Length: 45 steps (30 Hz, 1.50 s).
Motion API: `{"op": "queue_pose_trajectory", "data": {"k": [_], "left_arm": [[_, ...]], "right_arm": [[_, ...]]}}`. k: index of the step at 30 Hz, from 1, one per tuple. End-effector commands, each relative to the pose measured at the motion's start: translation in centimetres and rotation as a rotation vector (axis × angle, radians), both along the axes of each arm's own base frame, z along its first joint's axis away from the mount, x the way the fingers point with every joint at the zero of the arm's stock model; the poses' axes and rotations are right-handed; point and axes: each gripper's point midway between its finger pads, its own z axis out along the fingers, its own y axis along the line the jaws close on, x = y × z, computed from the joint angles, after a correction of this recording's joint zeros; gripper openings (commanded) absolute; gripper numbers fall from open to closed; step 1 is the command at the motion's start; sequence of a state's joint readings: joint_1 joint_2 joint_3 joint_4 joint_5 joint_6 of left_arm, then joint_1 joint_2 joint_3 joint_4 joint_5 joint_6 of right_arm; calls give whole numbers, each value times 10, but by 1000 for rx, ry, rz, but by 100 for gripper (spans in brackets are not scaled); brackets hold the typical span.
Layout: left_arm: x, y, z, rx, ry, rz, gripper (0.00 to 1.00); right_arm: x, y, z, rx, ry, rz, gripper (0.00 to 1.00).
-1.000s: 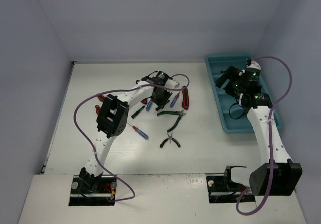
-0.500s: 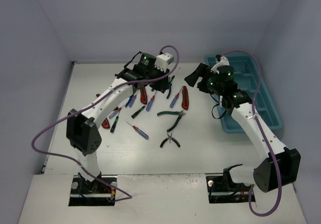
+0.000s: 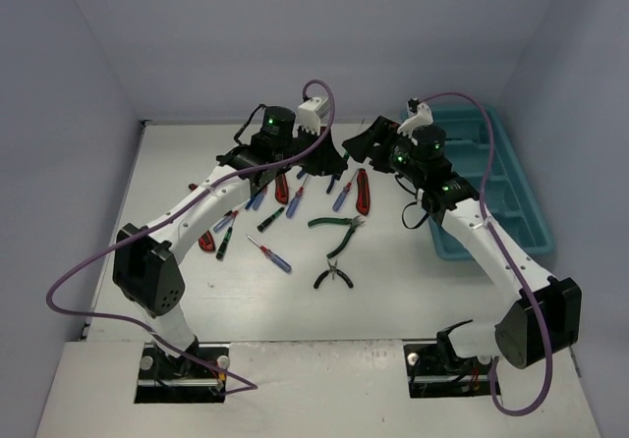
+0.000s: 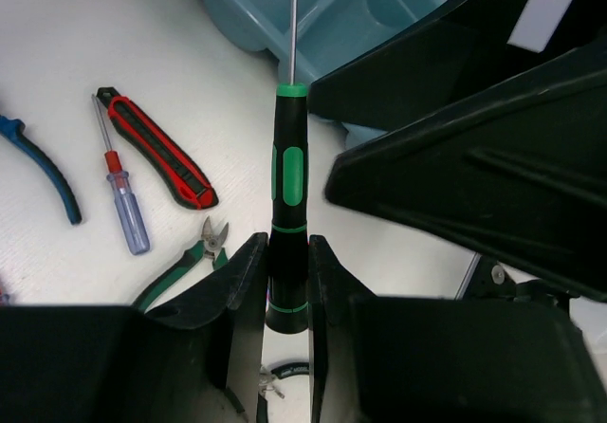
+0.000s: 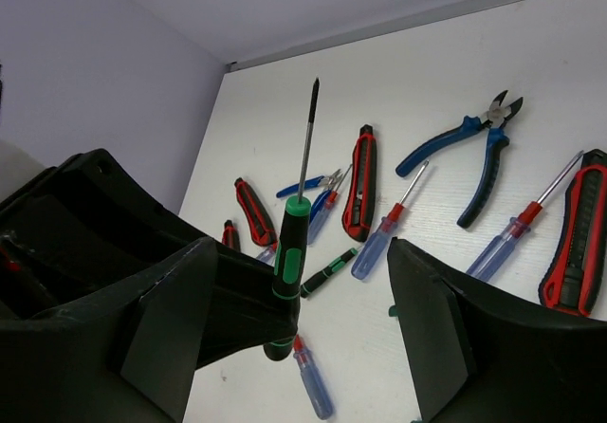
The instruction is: Sort the tools into containers
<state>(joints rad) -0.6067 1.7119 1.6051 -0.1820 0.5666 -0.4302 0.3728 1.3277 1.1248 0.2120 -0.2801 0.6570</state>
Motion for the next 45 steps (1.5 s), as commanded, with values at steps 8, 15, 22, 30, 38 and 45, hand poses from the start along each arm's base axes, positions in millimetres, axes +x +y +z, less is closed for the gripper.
{"op": "queue_pose_trajectory", "data": {"k": [8, 15, 22, 30, 38, 45], "left_arm": [[-5, 1, 59, -121, -126, -10, 0], [6, 10, 42, -38, -125, 49, 37], [23, 57, -2, 239, -138, 203, 78], [21, 140, -76, 590, -68, 287, 78], [13, 188, -138, 719, 80, 308, 78], [17, 193, -161, 766, 124, 299, 77]], "right_arm": [[7, 22, 33, 67, -113, 49, 31], [18, 8, 36, 52, -128, -24, 0], [74, -85, 37, 72, -111, -334, 0], [150, -231, 10, 112, -47, -762, 1], [210, -288, -54, 179, 67, -877, 7], [252, -307, -94, 246, 110, -908, 8]]}}
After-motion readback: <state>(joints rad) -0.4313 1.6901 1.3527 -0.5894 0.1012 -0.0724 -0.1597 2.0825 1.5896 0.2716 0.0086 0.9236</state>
